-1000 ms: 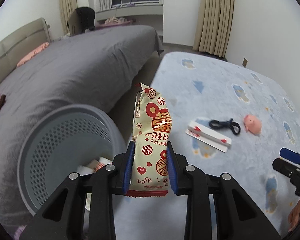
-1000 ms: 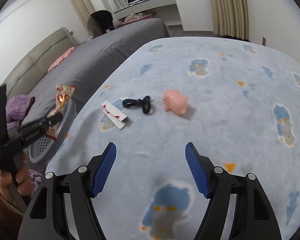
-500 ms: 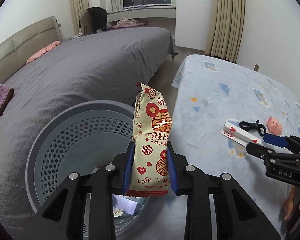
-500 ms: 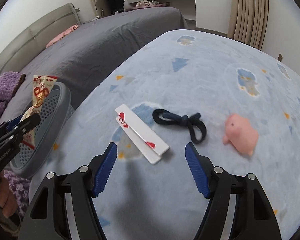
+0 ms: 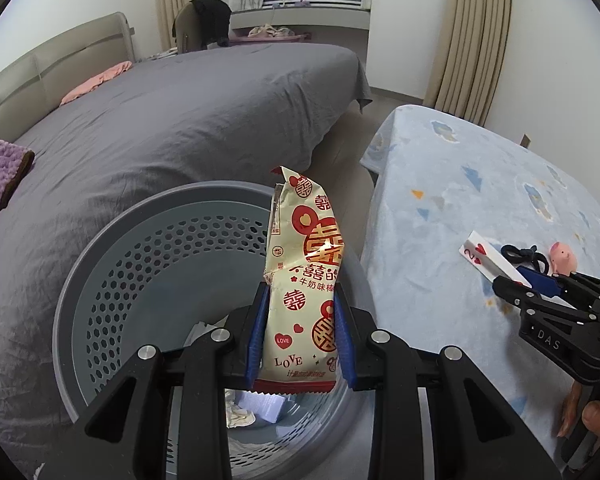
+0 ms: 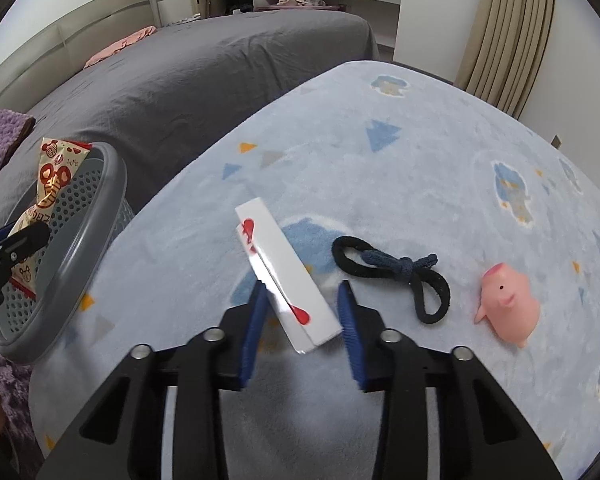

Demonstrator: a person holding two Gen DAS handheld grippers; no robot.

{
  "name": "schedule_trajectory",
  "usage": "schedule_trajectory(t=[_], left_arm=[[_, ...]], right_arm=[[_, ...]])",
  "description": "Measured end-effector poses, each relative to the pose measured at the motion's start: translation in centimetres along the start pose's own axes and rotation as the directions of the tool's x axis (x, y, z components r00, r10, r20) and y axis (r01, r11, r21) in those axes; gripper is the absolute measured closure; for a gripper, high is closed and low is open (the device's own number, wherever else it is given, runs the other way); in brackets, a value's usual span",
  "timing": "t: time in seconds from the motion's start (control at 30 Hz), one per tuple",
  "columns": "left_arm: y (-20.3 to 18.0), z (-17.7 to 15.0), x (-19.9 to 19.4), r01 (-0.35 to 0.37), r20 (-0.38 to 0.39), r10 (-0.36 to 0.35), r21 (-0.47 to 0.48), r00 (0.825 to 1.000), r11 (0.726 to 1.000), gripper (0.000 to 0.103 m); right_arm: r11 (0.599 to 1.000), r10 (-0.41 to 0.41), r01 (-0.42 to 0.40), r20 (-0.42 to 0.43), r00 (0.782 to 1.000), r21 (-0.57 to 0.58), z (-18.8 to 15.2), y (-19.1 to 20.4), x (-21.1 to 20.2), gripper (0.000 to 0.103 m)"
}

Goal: Collect trash
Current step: 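Grasp the playing card with the right tool while the left tool carries the wrapper to the basket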

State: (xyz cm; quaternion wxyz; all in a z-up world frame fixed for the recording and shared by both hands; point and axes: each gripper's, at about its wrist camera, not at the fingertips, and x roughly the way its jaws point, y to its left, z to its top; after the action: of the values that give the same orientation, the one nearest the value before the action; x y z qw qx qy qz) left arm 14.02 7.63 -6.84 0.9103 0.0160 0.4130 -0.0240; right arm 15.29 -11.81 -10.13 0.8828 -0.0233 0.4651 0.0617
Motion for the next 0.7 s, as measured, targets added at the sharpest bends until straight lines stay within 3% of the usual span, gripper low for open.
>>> schedule_trajectory(t=[0.13,0.43,0.7], left_arm=[[0.4,-0.1,0.1,-0.011,-0.008,0.011,-0.009,1.0,1.0,0.073],[1.5,-0.2,-0.1,-0.022,-0.005,0.022,-0.026,1.0,0.999,0.073],[3.3,-0.2,-0.3,-0.039,0.0,0.039,-0.055,0.999,0.998,0.073]], right_arm=[[1.0,0.006,-0.006,0.006,1.0,0.008,-0.5,0.4,-0.7,0.088],[0.997,0.062,-0.064,0.044,0.997,0.043,-1.6,2.0,-3.4,0.088],[0.991,0.128,-0.13,0.099,0.987,0.017,-0.2,5.1,-6.0,0.088]])
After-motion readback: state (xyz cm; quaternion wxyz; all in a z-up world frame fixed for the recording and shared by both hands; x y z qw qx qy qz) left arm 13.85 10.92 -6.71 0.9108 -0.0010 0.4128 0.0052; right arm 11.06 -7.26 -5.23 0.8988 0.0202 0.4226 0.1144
